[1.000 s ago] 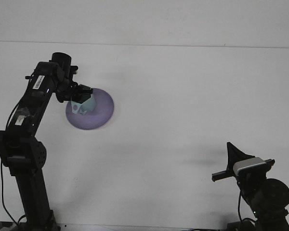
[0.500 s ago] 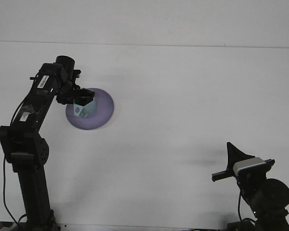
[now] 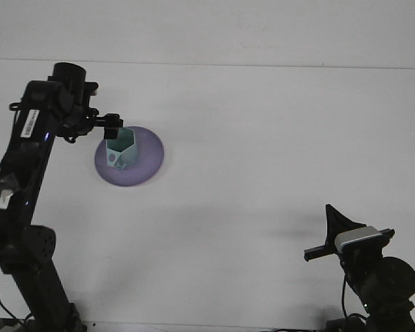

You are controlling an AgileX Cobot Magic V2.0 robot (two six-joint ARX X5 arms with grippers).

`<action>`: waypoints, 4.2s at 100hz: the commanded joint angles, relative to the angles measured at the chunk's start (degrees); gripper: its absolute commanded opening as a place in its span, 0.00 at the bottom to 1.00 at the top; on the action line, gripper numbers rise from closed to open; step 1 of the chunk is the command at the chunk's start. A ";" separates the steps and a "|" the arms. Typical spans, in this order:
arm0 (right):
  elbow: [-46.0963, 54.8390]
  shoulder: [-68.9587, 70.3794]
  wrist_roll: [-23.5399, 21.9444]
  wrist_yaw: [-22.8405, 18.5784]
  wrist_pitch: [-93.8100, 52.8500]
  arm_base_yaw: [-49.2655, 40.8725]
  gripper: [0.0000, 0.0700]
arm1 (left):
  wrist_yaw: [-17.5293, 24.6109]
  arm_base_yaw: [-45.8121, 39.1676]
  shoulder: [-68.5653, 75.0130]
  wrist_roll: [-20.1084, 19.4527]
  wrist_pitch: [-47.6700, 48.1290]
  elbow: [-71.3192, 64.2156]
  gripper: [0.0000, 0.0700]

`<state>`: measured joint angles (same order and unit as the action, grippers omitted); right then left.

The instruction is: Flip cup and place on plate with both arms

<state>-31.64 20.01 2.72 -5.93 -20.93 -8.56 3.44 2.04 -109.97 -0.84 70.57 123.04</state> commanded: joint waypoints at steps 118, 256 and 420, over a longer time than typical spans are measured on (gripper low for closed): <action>4.07 0.17 -1.18 3.37 8.94 -0.09 0.00 | 0.15 -0.15 88.35 -1.92 -63.41 -92.08 0.02; 4.07 0.17 -1.18 3.34 9.18 -0.11 0.00 | 0.72 -2.29 109.81 0.55 -80.61 -122.25 0.02; 30.91 -19.96 9.33 2.34 19.67 7.76 0.00 | 2.36 -2.29 109.79 4.48 -79.65 -122.22 0.02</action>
<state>-0.89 0.10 11.81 -3.55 -1.85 -0.73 5.52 -0.21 -0.23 3.16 -8.54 1.98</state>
